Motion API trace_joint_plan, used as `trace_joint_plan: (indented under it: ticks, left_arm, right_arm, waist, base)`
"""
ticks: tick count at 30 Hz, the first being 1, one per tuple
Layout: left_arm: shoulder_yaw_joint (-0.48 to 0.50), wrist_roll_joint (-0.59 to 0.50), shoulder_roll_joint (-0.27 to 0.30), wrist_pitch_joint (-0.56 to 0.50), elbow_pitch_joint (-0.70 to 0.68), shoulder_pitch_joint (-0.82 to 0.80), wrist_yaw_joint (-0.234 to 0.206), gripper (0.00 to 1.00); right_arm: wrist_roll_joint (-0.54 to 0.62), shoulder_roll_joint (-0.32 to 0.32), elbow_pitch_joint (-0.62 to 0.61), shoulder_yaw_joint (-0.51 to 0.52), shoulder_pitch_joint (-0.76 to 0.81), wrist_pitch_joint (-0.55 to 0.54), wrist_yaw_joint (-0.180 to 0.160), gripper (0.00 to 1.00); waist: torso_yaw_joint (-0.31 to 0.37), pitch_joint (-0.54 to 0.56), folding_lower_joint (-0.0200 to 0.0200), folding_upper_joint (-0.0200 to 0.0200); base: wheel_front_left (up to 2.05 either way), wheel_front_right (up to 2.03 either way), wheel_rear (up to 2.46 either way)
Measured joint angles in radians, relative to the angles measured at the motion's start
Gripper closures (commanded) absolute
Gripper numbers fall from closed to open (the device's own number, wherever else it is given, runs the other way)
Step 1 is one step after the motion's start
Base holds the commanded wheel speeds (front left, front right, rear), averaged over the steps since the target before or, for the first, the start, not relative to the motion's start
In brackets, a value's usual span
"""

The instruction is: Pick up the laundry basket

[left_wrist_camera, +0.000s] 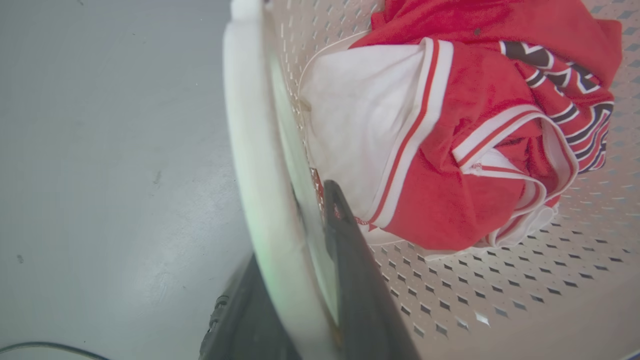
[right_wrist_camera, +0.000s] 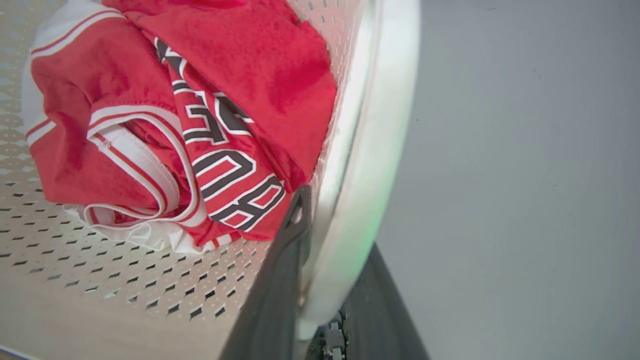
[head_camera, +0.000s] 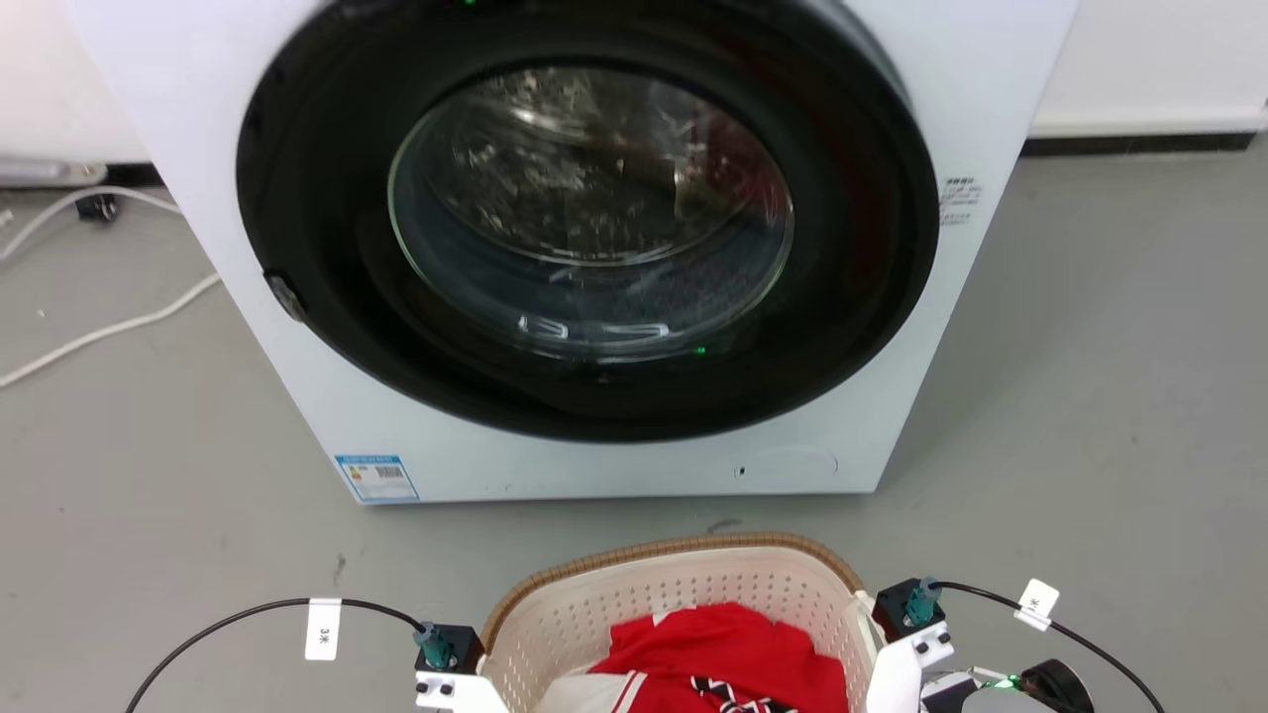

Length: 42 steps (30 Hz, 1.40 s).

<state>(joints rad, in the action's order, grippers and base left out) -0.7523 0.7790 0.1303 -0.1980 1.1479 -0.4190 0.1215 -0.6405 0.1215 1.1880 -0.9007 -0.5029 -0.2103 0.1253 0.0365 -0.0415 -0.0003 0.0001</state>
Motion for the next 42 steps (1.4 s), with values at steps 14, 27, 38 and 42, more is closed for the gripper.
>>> trace_joint_plan:
  ticks: [14, 27, 38, 42]
  left_arm:
    - [-0.112, 0.116, 0.036, -0.071, -0.02, -0.007, 0.001, 1.0]
    - [-0.19, 0.184, 0.036, -0.078, 0.004, -0.021, 0.001, 1.0]
    - [-0.241, 0.221, 0.038, -0.068, 0.013, -0.033, 0.001, 1.0]
    - [-0.251, 0.232, 0.038, -0.063, 0.017, -0.035, 0.001, 1.0]
  right_arm:
    - [-0.181, 0.044, -0.065, -0.16, -0.001, -0.115, -0.001, 1.0]
    - [-0.301, 0.06, -0.072, -0.278, -0.008, -0.138, -0.001, 1.0]
    - [-0.36, 0.063, -0.067, -0.333, -0.012, -0.132, -0.001, 1.0]
    - [-0.37, 0.063, -0.066, -0.342, -0.013, -0.128, -0.001, 1.0]
  waist:
    - [0.005, 0.082, 0.0002, 0.0]
    - [0.017, 0.095, 0.0002, 0.0]
    - [0.013, 0.098, 0.0003, -0.0001]
    - [0.013, 0.098, 0.0004, 0.0]
  base:
    - [0.0, 0.0, 0.0]
    - [0.0, 0.0, 0.0]
    - [0.0, 0.0, 0.0]
    - [0.0, 0.0, 0.0]
